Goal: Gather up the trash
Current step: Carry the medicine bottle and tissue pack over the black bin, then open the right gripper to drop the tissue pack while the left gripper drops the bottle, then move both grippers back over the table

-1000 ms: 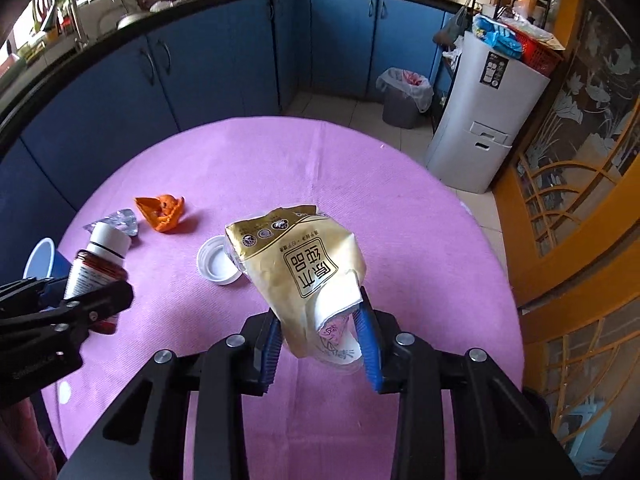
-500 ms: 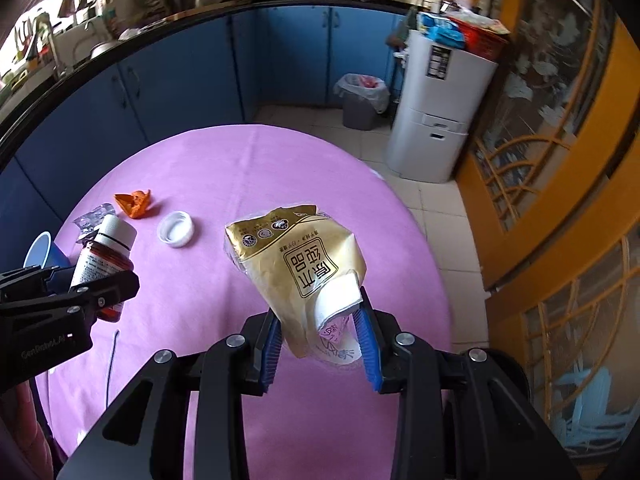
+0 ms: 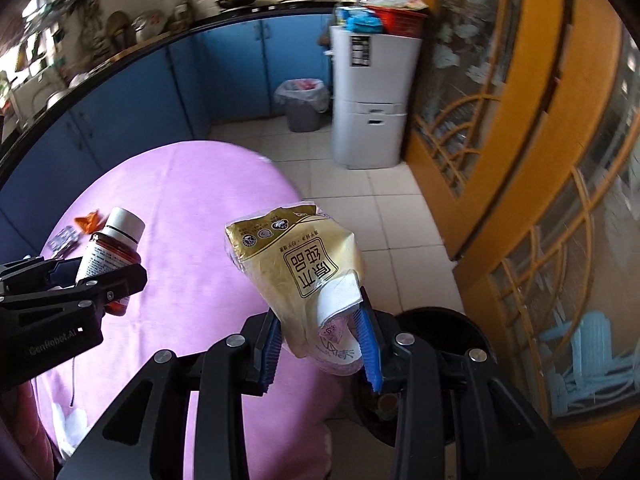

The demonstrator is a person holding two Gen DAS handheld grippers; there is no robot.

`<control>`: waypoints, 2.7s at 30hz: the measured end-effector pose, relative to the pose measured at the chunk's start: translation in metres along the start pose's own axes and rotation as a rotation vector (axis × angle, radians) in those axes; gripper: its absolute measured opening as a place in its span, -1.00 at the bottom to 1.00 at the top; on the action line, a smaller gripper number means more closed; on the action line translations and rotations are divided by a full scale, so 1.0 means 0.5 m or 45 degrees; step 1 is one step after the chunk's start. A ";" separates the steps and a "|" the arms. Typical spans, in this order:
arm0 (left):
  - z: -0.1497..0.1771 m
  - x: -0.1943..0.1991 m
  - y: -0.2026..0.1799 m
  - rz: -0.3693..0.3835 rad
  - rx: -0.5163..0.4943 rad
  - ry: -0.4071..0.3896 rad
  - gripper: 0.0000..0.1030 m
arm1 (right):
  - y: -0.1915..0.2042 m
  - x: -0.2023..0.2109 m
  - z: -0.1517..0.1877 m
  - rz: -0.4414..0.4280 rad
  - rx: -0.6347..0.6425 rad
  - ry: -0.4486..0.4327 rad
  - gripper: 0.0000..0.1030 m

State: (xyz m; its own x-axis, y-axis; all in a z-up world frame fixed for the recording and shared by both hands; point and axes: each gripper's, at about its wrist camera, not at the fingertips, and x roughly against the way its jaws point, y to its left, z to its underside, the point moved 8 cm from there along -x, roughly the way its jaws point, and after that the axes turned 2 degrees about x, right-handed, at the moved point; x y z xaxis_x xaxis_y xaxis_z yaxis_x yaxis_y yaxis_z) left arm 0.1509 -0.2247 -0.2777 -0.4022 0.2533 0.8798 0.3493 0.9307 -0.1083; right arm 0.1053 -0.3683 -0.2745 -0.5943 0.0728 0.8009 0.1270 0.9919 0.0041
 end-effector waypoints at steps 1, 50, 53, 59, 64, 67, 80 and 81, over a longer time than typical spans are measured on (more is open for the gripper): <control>-0.001 -0.003 -0.017 0.002 -0.020 0.002 -0.11 | -0.019 0.001 0.005 0.008 -0.019 0.002 -0.36; -0.036 -0.080 -0.441 0.095 -0.445 -0.016 0.53 | -0.417 0.009 0.128 0.422 -0.459 0.020 0.56; -0.036 -0.087 -0.430 0.087 -0.427 0.003 0.53 | -0.414 0.007 0.127 0.418 -0.459 0.023 0.56; -0.035 -0.091 -0.372 0.052 -0.364 0.016 0.53 | -0.380 0.005 0.112 0.375 -0.443 0.014 0.56; -0.039 -0.072 -0.264 -0.013 -0.248 -0.003 0.53 | -0.311 -0.002 0.083 0.296 -0.380 -0.003 0.56; -0.044 -0.052 -0.183 -0.058 -0.165 -0.030 0.53 | -0.245 -0.005 0.055 0.227 -0.319 -0.022 0.56; -0.002 0.043 0.189 -0.236 0.208 -0.094 0.53 | 0.123 -0.022 -0.049 -0.023 0.049 -0.065 0.56; 0.010 0.049 0.217 -0.246 0.239 -0.092 0.53 | 0.157 -0.025 -0.053 -0.045 0.082 -0.063 0.56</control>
State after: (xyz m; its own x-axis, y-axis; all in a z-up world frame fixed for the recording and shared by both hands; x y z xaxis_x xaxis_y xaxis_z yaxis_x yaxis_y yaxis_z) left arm 0.1746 -0.1161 -0.2702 -0.5076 0.0778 0.8580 0.1001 0.9945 -0.0310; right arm 0.1439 -0.2942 -0.2683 -0.6362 0.0410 0.7704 0.0549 0.9985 -0.0078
